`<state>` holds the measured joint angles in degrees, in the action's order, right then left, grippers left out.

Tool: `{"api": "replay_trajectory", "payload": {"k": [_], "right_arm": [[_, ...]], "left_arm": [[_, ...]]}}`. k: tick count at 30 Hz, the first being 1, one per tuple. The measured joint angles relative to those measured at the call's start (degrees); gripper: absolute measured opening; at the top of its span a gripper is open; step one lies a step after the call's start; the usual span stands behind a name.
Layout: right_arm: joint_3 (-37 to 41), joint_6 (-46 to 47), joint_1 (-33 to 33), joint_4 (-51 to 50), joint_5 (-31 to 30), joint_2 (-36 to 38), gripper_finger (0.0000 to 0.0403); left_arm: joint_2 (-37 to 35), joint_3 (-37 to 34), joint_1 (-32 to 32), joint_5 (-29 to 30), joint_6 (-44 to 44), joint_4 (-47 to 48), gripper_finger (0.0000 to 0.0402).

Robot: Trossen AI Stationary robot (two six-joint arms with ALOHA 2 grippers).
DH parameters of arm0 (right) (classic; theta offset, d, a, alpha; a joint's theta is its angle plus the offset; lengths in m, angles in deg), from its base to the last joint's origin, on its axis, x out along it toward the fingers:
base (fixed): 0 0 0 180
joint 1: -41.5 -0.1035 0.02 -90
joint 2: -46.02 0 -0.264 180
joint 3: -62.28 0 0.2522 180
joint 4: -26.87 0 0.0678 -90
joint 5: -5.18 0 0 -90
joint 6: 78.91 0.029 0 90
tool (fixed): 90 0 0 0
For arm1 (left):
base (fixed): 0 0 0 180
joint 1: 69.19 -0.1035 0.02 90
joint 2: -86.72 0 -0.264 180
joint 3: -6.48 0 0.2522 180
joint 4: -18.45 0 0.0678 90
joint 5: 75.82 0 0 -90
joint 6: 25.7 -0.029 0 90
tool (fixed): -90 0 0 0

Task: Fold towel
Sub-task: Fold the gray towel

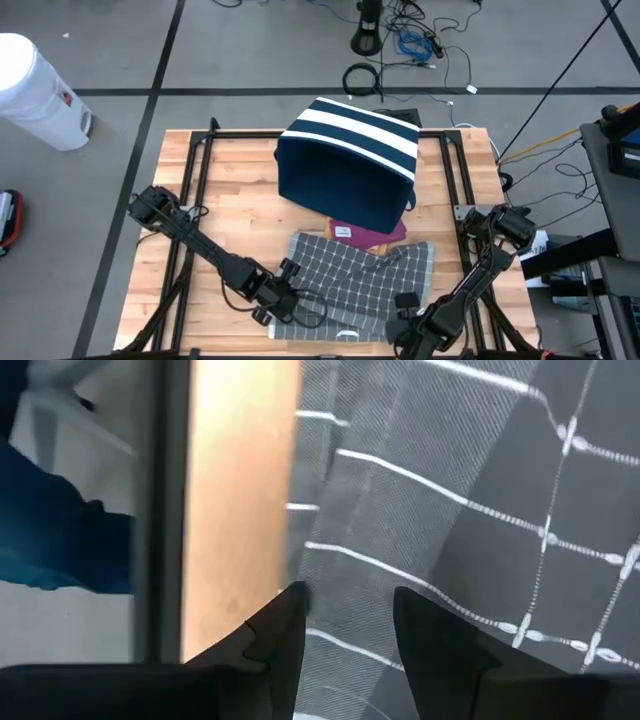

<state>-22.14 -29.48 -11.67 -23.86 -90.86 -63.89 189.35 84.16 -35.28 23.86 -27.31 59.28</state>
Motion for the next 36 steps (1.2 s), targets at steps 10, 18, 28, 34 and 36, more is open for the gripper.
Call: {"api": "replay_trajectory", "payload": {"k": [10, 18, 28, 34, 36], "right_arm": [[0.0, -4.2, 1.8, 6.1, -2.0, -0.3, 0.0141], [0.0, -6.7, 4.1, 6.4, -2.9, -0.2, 0.0141], [0.0, -10.6, 6.8, 6.4, -2.9, -0.2, 0.0141], [-0.1, -12.5, 9.0, 7.1, -3.0, 0.1, 0.0141], [-0.1, -13.2, 9.4, 7.5, -3.0, 0.2, 0.0141]], "left_arm": [[-2.2, 4.4, 1.1, 0.3, 0.0, 3.1, 0.0001], [-2.2, 7.6, 2.3, -5.1, 3.9, 4.0, 0.0001], [-2.0, 7.6, 3.8, -7.5, 10.2, 4.1, 0.0001], [-1.8, 7.6, 3.7, -7.5, 10.4, 3.0, 0.0001], [-1.8, 7.6, 3.7, -7.4, 10.7, 2.8, 0.0001]]}}
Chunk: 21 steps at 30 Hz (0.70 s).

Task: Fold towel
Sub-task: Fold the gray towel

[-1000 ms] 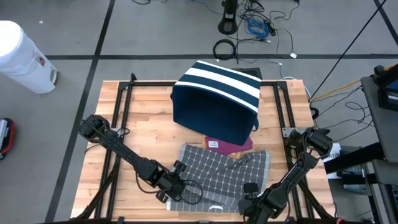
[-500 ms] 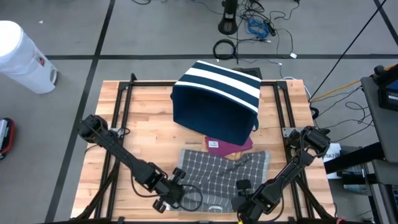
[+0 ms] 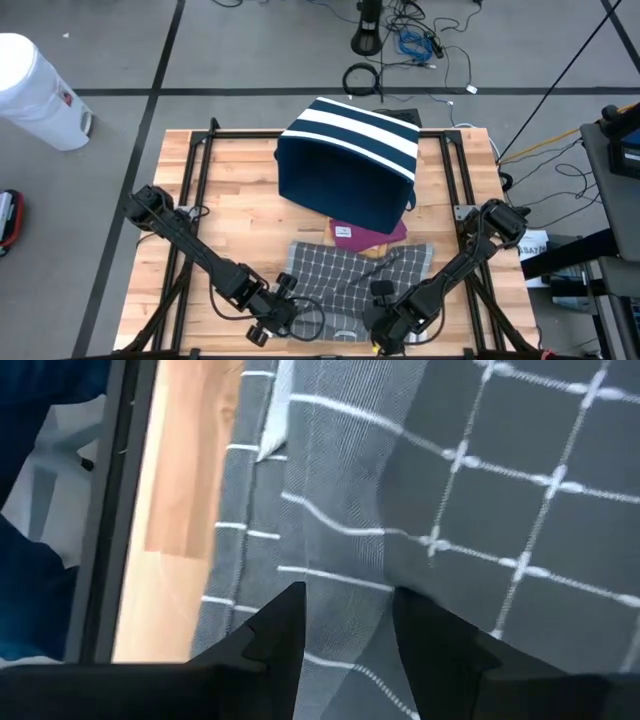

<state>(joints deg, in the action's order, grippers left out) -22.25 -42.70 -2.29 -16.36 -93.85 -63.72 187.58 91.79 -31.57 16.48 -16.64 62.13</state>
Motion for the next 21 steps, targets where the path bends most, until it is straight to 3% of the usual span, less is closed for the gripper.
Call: {"api": "replay_trajectory", "payload": {"k": [6, 21], "right_arm": [[0.0, 1.0, -0.4, -3.9, 0.6, 0.3, 0.0141], [0.0, 10.2, -7.0, -13.2, 10.6, 0.6, 0.0141]], "left_arm": [[1.2, 0.0, 0.0, 0.5, 1.0, -0.3, 0.0001], [5.7, 0.0, 0.3, 1.2, 0.7, 0.1, 0.0001]]}}
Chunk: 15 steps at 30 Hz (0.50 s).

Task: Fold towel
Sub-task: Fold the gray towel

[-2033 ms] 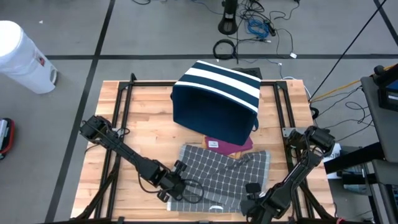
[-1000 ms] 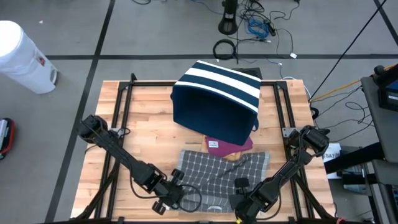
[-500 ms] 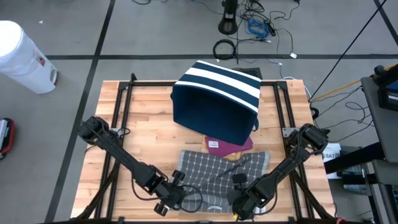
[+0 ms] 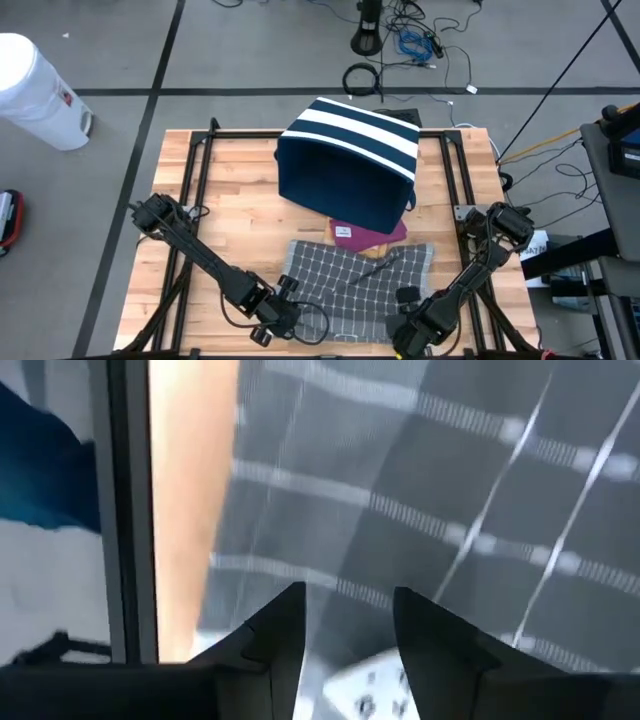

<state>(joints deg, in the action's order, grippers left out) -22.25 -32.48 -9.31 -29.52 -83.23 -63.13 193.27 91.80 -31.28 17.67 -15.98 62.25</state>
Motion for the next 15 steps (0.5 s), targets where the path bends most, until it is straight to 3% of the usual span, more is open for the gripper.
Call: {"api": "replay_trajectory", "payload": {"k": [9, 15], "right_arm": [[0.0, 4.4, -1.9, -4.3, 1.4, 0.6, 0.0141], [0.0, 4.1, -1.9, 3.1, -5.1, 2.5, 0.0141]], "left_arm": [[0.0, 0.0, 0.0, 0.0, -1.1, -1.5, 0.0001], [0.0, 0.0, -0.3, 0.1, -1.2, -1.5, 0.0001]]}}
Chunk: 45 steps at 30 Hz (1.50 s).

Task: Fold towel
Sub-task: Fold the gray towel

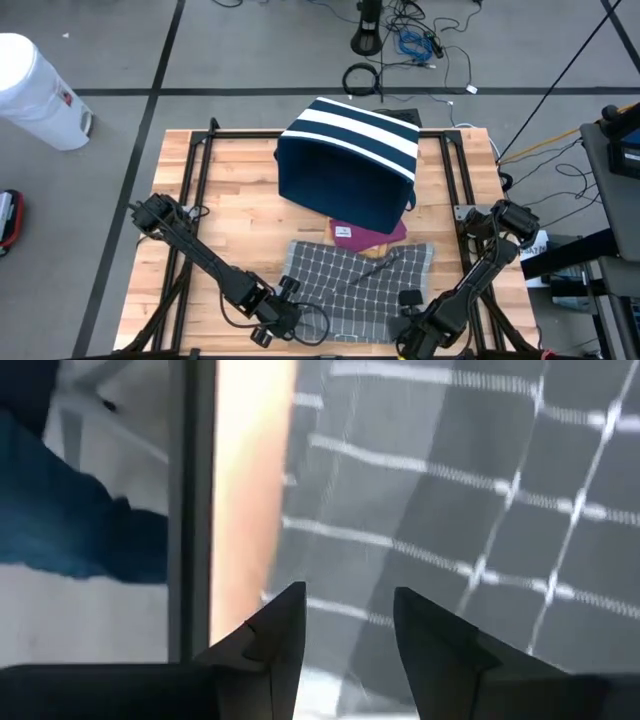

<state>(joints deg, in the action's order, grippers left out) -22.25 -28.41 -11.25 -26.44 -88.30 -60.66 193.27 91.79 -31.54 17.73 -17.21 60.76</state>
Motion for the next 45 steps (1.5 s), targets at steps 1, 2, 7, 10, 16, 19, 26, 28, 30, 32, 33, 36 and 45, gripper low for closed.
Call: {"api": "replay_trajectory", "payload": {"k": [1, 2, 7, 10, 16, 19, 26, 28, 30, 32, 33, 36, 45], "right_arm": [[0.0, -0.4, 0.0, 0.7, -0.7, 0.0, 0.0141], [0.0, -0.7, 0.0, 1.1, -1.5, -0.2, 0.0141], [0.0, -2.1, 0.3, 1.4, -2.4, -2.0, 0.0141], [0.0, -2.1, 0.3, 1.0, -2.2, -2.6, 0.0141], [0.0, -0.5, 0.0, -4.1, -0.9, -2.6, 0.0141], [1.0, 0.1, -0.4, -4.0, -0.7, -2.6, 0.0141], [3.8, 2.7, -0.9, -2.5, 1.5, -2.2, 0.0141], [3.8, 2.7, -1.0, -2.8, 2.3, -2.2, 0.0141], [3.8, 3.0, -0.9, -4.0, 4.4, -2.1, 0.0141], [3.8, 4.0, -0.9, -6.3, 6.1, -1.8, 0.0141], [3.9, 4.4, -1.0, -7.4, 6.6, -1.6, 0.0141], [4.1, 5.0, -0.9, -9.1, 6.9, -0.6, 0.0141], [4.2, 4.7, -0.4, -8.2, 5.1, 0.6, 0.0141]], "left_arm": [[0.0, 0.0, -0.1, 0.0, 0.0, 0.0, 0.0001], [0.0, 0.0, -0.2, 0.0, 0.0, 0.0, 0.0001], [0.0, 0.0, -0.2, 0.1, -0.1, 0.0, 0.0001], [0.0, 0.0, -0.2, 0.2, -0.1, 0.0, 0.0001], [0.0, 0.0, -0.2, 0.3, -0.3, 0.0, 0.0001], [0.0, 0.0, -0.2, 0.3, -1.4, -0.7, 0.0001], [0.0, 0.0, -0.2, 0.4, -1.5, -1.2, 0.0001], [0.0, 0.0, -0.2, 0.5, -1.6, -1.2, 0.0001], [0.0, 0.0, -0.2, 0.5, -1.6, -1.2, 0.0001], [0.0, 0.0, -0.2, 0.6, -1.7, -1.2, 0.0001], [0.0, 0.0, -0.2, 0.7, -1.9, -1.4, 0.0001], [0.0, 0.0, -0.3, 1.6, -2.6, -1.5, 0.0001], [-0.1, 0.0, -0.7, 1.5, -3.2, -2.7, 0.0001]]}}
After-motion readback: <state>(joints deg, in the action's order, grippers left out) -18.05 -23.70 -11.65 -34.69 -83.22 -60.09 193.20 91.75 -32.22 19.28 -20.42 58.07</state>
